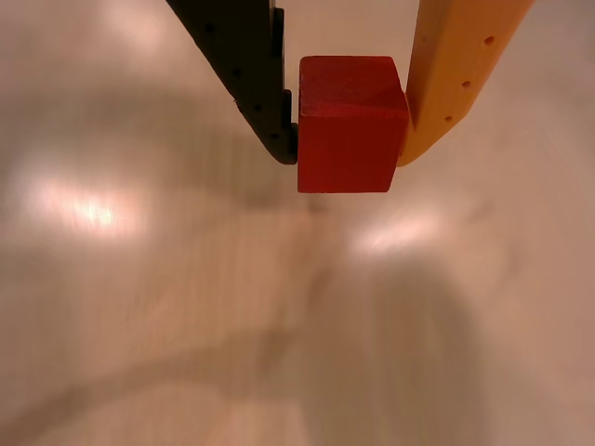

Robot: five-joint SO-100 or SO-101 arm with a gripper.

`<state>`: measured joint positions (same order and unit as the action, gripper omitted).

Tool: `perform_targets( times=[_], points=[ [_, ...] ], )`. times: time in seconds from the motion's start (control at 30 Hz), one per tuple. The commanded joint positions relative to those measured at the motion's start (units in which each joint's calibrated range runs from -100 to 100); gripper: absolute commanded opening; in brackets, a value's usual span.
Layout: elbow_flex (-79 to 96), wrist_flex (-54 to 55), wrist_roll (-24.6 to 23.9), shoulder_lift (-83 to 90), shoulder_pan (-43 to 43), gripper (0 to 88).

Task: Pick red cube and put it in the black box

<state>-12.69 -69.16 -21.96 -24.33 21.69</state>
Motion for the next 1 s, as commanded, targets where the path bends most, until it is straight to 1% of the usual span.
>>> perform_targets(
  times=[0.0, 0.07, 0.43, 0.57, 0.63, 0.73, 0.87, 0.97],
  points=[
    [3.4, -2.7, 1.4, 13.9, 0.8, 1.1],
    [7.7, -3.2, 5.3, 19.5, 0.8, 1.1],
    [42.2, -4.0, 33.3, 50.1, 4.2, 1.1],
    [50.3, -4.0, 41.8, 59.7, 4.2, 1.1],
    [53.3, -4.2, 45.3, 63.2, 4.1, 1.1],
    [56.2, -7.3, 50.2, 66.8, 4.6, 1.2],
    [59.2, -13.4, 52.6, 70.4, 9.7, 1.2],
    [59.5, -16.9, 52.7, 72.3, 14.2, 1.2]
  ],
)
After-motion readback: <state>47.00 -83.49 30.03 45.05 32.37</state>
